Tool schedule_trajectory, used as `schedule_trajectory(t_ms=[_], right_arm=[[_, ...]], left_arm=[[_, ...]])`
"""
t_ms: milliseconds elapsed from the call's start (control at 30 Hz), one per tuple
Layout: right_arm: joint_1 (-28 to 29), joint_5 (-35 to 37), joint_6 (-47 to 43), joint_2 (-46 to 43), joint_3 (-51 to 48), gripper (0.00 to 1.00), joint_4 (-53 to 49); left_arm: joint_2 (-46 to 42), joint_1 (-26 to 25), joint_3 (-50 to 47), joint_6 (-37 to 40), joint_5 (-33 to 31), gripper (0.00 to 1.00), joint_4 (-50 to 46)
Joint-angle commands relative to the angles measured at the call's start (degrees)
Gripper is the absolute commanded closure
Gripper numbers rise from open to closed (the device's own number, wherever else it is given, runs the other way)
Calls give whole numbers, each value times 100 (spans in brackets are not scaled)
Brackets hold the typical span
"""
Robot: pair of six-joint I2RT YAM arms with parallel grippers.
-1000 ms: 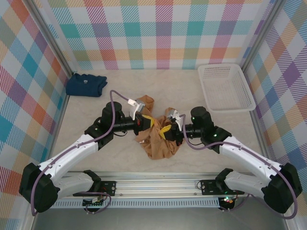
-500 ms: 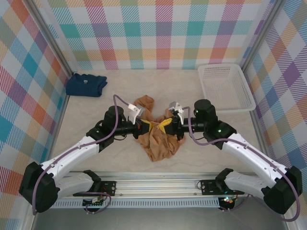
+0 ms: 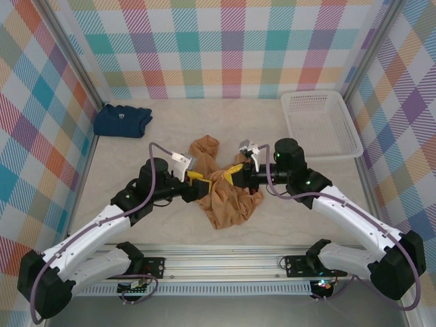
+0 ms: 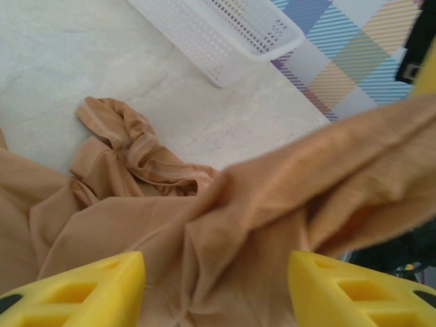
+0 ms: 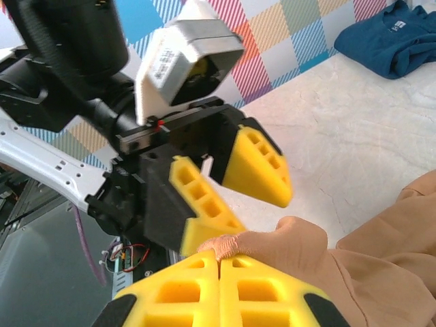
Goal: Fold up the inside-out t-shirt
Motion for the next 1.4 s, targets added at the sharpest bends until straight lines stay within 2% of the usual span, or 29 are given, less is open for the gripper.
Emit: schedule_trajectory(t_ms=[0, 133, 233, 300, 467, 567, 700, 800, 1000, 1100, 1233, 1267, 1367], right_arm=[[-41, 5, 124, 54, 63, 100, 237], [-36, 24, 129, 72, 71, 100, 246], [-37, 25, 139, 67, 62, 100, 243], [-37, 24, 143, 55, 57, 100, 234], [-49, 254, -74, -96, -12, 100, -83], [-173, 641, -296, -322, -41, 100, -539], [-489, 1206, -127, -482, -43, 100, -1010], [-729, 1285, 124, -516, -108, 100, -1089], [-1083, 1422, 426, -368, 7, 100, -1315], [-1082, 1012, 308, -199, 6, 100, -1277], [-1069, 66, 94, -228, -163, 100, -949], [-1065, -32, -50, -280, -222, 95, -941], [-964, 91, -535, -566, -481, 69, -781]], left_arm=[[-179, -217, -84, -172, -175, 40, -288], [-73, -548, -42, -236, -267, 39, -267], [264, -685, 131, -113, -335, 45, -360], [500, -700, 218, -115, -223, 54, -232], [700, -700, 357, -152, -211, 91, 155], [389, -634, 138, -139, 9, 100, 379], [-313, -353, -378, -287, 542, 100, 983], [-743, -72, -672, -566, 1157, 100, 1631], [-779, 125, -649, -756, 2085, 100, 2179], [-618, 123, -542, -840, 2352, 100, 2412], [-509, 122, -399, -502, 2162, 100, 2046], [-488, 131, -347, -413, 2122, 100, 1911], [-443, 136, -186, -198, 2030, 100, 1520]])
